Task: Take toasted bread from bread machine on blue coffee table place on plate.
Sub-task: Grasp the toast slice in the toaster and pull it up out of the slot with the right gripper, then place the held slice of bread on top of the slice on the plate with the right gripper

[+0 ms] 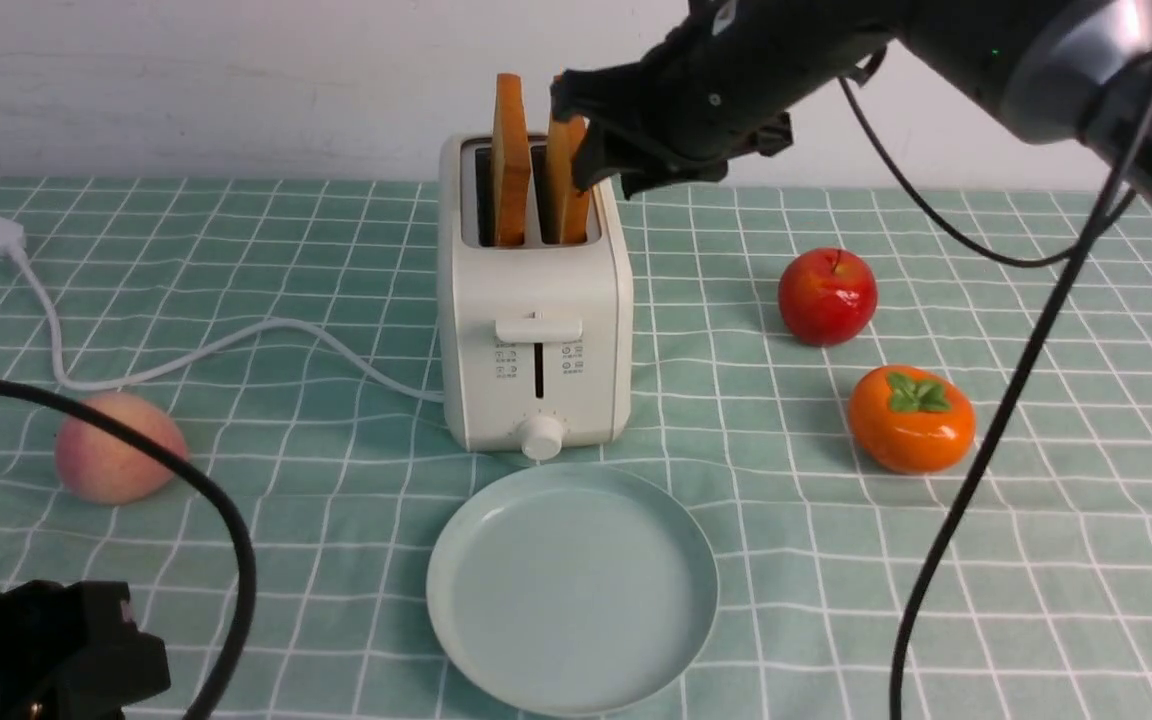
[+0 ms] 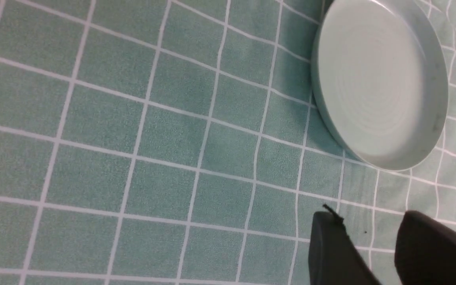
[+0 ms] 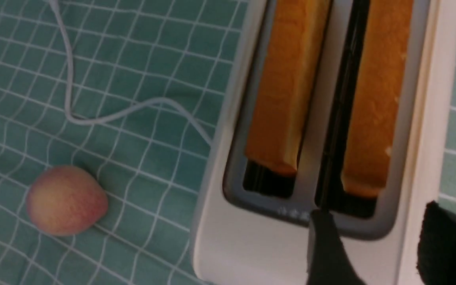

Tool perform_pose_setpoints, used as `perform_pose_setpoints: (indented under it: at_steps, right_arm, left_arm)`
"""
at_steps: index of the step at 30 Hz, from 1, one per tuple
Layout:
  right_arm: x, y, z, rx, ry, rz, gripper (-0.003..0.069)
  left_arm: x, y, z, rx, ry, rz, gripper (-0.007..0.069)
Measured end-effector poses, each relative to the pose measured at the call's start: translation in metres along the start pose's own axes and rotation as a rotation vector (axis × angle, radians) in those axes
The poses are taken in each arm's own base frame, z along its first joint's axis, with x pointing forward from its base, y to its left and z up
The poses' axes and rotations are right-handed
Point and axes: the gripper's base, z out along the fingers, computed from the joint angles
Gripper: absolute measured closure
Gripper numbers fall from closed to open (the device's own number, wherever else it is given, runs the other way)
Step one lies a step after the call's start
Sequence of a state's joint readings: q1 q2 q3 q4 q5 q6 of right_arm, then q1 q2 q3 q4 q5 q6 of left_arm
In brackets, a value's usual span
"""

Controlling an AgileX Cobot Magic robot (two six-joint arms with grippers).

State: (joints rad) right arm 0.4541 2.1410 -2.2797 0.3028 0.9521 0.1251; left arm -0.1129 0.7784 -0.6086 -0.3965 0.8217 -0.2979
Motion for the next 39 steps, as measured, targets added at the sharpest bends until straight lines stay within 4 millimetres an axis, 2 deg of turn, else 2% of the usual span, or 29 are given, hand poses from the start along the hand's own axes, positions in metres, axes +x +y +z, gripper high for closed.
perform_pose_setpoints:
  at_steps: [5, 8, 14, 15, 18, 19, 23, 26, 27, 28, 29, 30, 33, 34, 36, 37, 38, 39]
  right_arm:
    - [-0.010, 0.003, -0.001, -0.020, -0.082, -0.017, 0.0252]
    - [-0.015, 0.002, 0.002, -0.023, -0.143, -0.049, 0.0244]
    - [-0.010, -0.009, 0.033, -0.011, -0.169, -0.047, 0.0253]
    - [-0.005, -0.015, 0.048, -0.004, -0.161, -0.043, 0.0272]
    - [0.001, -0.022, 0.063, 0.005, -0.153, -0.036, 0.0330]
    - [0.001, -0.022, 0.064, 0.005, -0.154, -0.036, 0.0336]
    - [-0.002, -0.022, 0.061, 0.001, -0.180, -0.036, 0.0535]
    - [-0.007, -0.021, 0.053, 0.001, -0.195, -0.038, 0.0552]
    - [-0.013, -0.019, 0.039, -0.002, -0.214, -0.040, 0.0552]
    - [-0.014, -0.018, 0.037, -0.003, -0.216, -0.041, 0.0552]
    - [-0.021, -0.015, 0.018, -0.006, -0.238, -0.045, 0.0552]
    - [-0.025, -0.013, 0.009, -0.009, -0.253, -0.048, 0.0552]
    - [-0.044, 0.001, -0.072, -0.001, -0.321, -0.101, 0.0552]
    - [-0.046, 0.002, -0.078, 0.002, -0.332, -0.109, 0.0552]
    - [-0.047, 0.008, -0.140, 0.069, -0.333, -0.210, 0.0552]
    - [-0.046, 0.006, -0.144, 0.085, -0.319, -0.218, 0.0552]
    - [-0.040, 0.004, -0.175, 0.146, -0.282, -0.246, 0.0552]
    - [-0.036, -0.001, -0.185, 0.183, -0.253, -0.249, 0.0552]
  left_arm:
    - [0.000, 0.000, 0.000, 0.000, -0.001, 0.000, 0.0386]
    - [-0.001, 0.000, 0.000, 0.002, -0.007, 0.000, 0.0386]
    - [-0.001, 0.000, 0.000, 0.005, -0.015, 0.000, 0.0386]
    - [-0.001, 0.000, 0.000, 0.005, -0.015, 0.000, 0.0386]
    - [-0.001, 0.000, 0.000, 0.005, -0.015, 0.000, 0.0386]
    - [-0.001, 0.000, 0.000, 0.005, -0.015, 0.000, 0.0386]
    - [-0.001, 0.000, 0.000, 0.005, -0.015, 0.000, 0.0386]
    - [-0.001, 0.000, 0.000, 0.005, -0.015, 0.000, 0.0386]
    - [-0.001, 0.000, 0.000, 0.004, -0.015, 0.000, 0.0386]
    - [-0.001, 0.000, 0.000, 0.004, -0.015, 0.000, 0.0386]
    - [-0.001, 0.000, 0.000, 0.004, -0.015, 0.000, 0.0386]
    - [-0.001, 0.000, 0.000, 0.004, -0.015, 0.000, 0.0386]
    - [-0.001, 0.000, 0.000, 0.005, -0.016, 0.000, 0.0386]
    - [-0.001, 0.000, 0.000, 0.005, -0.016, 0.000, 0.0386]
    - [-0.002, -0.001, 0.000, 0.007, -0.025, 0.000, 0.0386]
    - [-0.002, -0.001, 0.000, 0.008, -0.026, 0.000, 0.0386]
    - [-0.003, -0.001, 0.000, 0.010, -0.032, 0.000, 0.0386]
    - [-0.003, -0.001, 0.000, 0.011, -0.037, 0.000, 0.0386]
